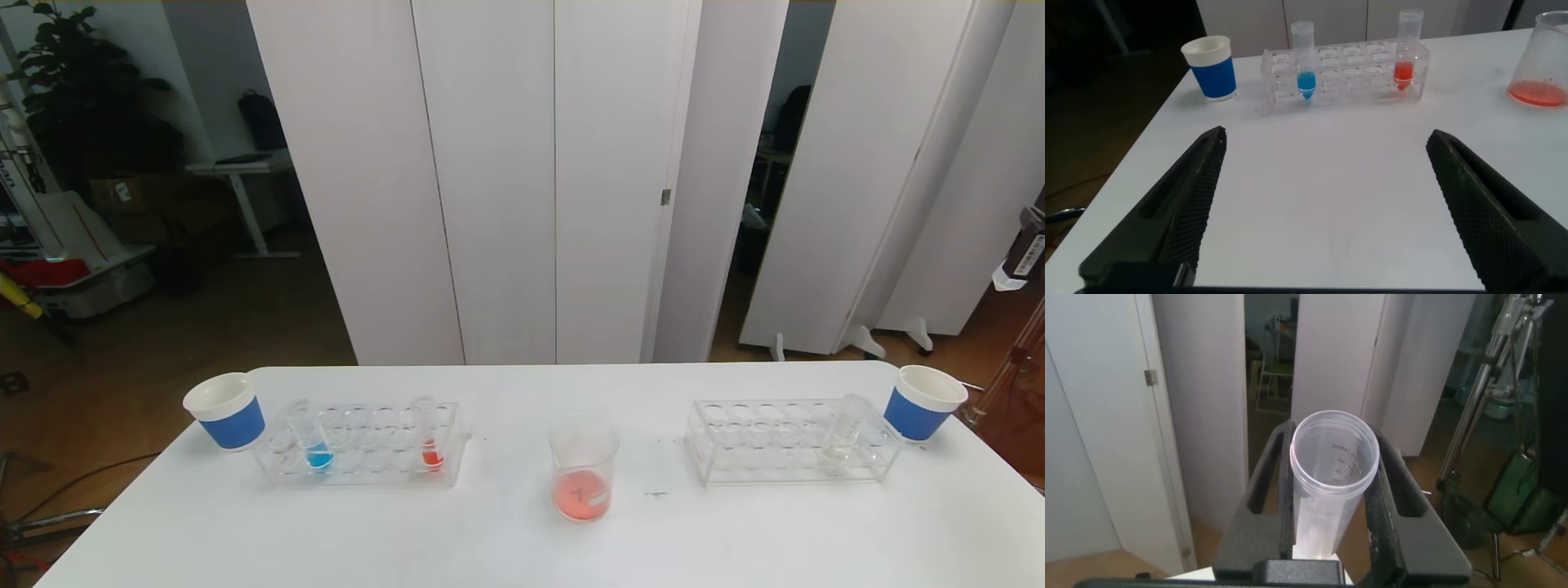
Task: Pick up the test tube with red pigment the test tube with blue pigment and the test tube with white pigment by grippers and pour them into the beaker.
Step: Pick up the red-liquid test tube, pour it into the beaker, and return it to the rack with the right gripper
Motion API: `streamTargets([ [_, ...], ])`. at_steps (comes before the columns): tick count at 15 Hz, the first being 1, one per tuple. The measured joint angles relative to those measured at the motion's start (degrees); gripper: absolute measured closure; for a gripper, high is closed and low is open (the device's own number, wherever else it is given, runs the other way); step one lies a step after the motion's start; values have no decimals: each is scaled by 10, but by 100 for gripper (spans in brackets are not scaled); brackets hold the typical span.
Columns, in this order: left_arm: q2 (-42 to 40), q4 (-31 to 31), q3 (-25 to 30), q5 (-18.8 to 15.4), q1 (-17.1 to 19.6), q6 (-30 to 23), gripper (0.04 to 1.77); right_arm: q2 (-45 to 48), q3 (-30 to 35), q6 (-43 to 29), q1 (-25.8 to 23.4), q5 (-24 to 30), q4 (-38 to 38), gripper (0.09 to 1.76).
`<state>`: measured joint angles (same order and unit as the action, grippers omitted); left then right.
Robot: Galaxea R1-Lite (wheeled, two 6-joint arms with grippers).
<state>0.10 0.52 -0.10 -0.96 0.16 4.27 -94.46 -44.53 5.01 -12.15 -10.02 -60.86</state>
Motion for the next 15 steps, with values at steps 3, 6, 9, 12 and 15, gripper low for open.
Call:
streamTargets([
  [3, 0, 0, 0, 0, 0, 0, 6, -22, 15, -35, -23, -3, -4, 128],
  [6, 0, 0, 0, 0, 0, 0, 6, -70, 22, -38, -34, -4, -56, 128],
  [9, 0, 0, 0, 0, 0, 0, 6, -137, 30, -37, -47, -5, -124, 128],
  [12, 0, 0, 0, 0, 0, 0, 6, -192, 48, -39, -56, -7, -139, 128],
  [15, 0, 0, 0, 0, 0, 0, 6, -240, 58, -50, -61, -7, -171, 128],
])
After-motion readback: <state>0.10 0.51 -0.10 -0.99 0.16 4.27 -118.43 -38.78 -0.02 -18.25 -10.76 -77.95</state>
